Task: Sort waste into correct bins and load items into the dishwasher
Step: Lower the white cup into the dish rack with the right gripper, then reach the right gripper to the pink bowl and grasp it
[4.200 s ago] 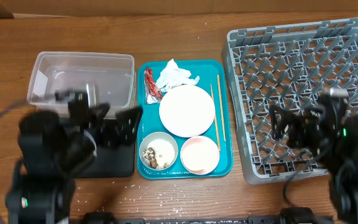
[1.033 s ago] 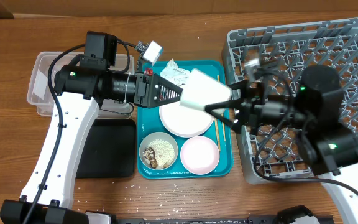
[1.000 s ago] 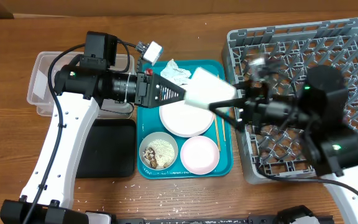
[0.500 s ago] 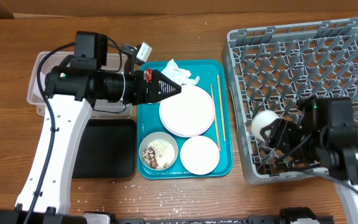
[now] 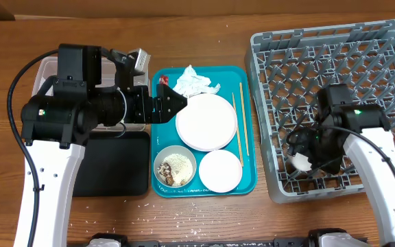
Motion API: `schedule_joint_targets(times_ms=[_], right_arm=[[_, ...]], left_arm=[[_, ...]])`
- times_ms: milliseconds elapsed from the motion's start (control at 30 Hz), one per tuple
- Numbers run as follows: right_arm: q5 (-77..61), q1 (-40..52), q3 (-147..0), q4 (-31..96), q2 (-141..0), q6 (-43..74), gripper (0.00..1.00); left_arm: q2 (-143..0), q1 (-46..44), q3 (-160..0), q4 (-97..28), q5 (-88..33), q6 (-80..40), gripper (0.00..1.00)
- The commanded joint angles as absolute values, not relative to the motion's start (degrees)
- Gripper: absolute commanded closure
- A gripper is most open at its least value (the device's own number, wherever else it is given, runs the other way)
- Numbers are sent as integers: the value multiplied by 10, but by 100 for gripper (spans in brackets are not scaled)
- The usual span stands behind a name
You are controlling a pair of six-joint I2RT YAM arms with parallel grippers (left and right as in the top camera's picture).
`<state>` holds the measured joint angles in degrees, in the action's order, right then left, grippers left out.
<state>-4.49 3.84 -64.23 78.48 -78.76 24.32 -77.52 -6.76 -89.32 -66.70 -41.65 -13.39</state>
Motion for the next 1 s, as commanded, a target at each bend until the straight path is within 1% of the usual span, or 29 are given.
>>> schedule_joint_targets(times_ms=[0, 67, 167, 267, 333, 400, 467, 600, 700, 800, 833, 900, 967], right_arm=[[-43, 48, -659, 776, -773, 240, 12], [-44, 59, -677, 767, -750, 238, 9], [-52, 89, -701, 740, -710, 225, 11], [-95, 143, -704, 685, -675, 174, 19], [-97, 187, -704, 664, -669, 162, 21], [-92, 233, -699, 651, -677, 163, 29], [-86, 271, -686, 640, -693, 163, 32], [-33, 327, -655, 630, -753, 165, 34], [-20, 338, -635, 619, -811, 165, 36], [-22, 337, -631, 610, -868, 165, 35], [-24, 338, -631, 606, -888, 164, 37], [-41, 338, -630, 598, -921, 147, 49], [-61, 338, -630, 596, -944, 126, 54]], left_arm=[[-771, -73, -902, -668, -394, -133, 0], [-763, -72, -906, -673, -370, -133, 0], [-740, -71, -922, -691, -290, -160, 0], [-704, -72, -940, -727, -143, -227, 0], [-677, -72, -941, -745, -54, -259, 0], [-651, -72, -941, -764, 14, -286, 0], [-637, -72, -941, -778, 44, -293, 0], [-621, -72, -941, -797, 73, -292, 0], [-621, -72, -940, -802, 73, -292, 0], [-625, -72, -940, -804, 73, -292, 0], [-627, -72, -940, -804, 73, -292, 0], [-633, -72, -940, -804, 73, -292, 0], [-638, -72, -940, -804, 73, -292, 0]])
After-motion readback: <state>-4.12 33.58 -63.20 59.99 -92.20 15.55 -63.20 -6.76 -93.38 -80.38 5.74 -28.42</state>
